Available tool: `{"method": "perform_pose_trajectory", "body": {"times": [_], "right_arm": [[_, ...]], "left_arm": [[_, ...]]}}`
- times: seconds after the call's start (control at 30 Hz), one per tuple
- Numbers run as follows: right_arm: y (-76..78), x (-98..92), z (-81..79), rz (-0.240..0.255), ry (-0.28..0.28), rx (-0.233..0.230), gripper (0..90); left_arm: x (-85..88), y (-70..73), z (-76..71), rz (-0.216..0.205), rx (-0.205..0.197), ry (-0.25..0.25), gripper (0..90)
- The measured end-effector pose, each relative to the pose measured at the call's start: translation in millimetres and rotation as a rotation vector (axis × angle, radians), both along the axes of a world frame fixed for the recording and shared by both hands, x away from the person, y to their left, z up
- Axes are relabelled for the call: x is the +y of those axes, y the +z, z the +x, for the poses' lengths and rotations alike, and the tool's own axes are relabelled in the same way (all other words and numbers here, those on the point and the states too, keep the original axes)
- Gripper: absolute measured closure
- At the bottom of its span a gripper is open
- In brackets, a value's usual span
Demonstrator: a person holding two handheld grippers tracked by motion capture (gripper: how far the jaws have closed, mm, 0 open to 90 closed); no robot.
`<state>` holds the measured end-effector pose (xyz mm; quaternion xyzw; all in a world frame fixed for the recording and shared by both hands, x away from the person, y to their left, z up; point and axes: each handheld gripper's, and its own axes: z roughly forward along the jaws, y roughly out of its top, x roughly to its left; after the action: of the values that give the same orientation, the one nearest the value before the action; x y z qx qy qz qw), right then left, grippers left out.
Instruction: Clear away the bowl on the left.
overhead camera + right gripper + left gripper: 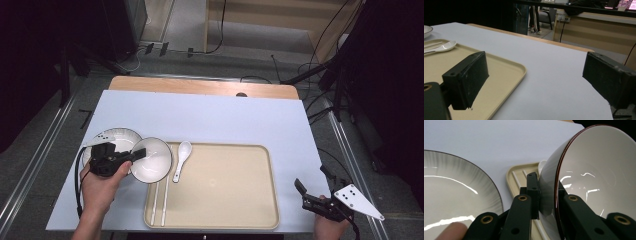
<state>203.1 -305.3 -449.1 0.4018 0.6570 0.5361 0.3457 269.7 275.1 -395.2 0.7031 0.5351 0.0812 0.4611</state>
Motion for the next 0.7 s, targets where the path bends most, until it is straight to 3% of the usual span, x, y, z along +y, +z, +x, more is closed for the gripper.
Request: {"method": "perform_pose_trajectory", "body": {"times": [0.7], "right_arm": [[-0.2, 1.0, -0.2, 0.002, 0.004, -0.001, 6.5]], "left_arm": [[-43.2, -19.6, -26.8, 0.046, 0.058, -0.078, 82.3]]}}
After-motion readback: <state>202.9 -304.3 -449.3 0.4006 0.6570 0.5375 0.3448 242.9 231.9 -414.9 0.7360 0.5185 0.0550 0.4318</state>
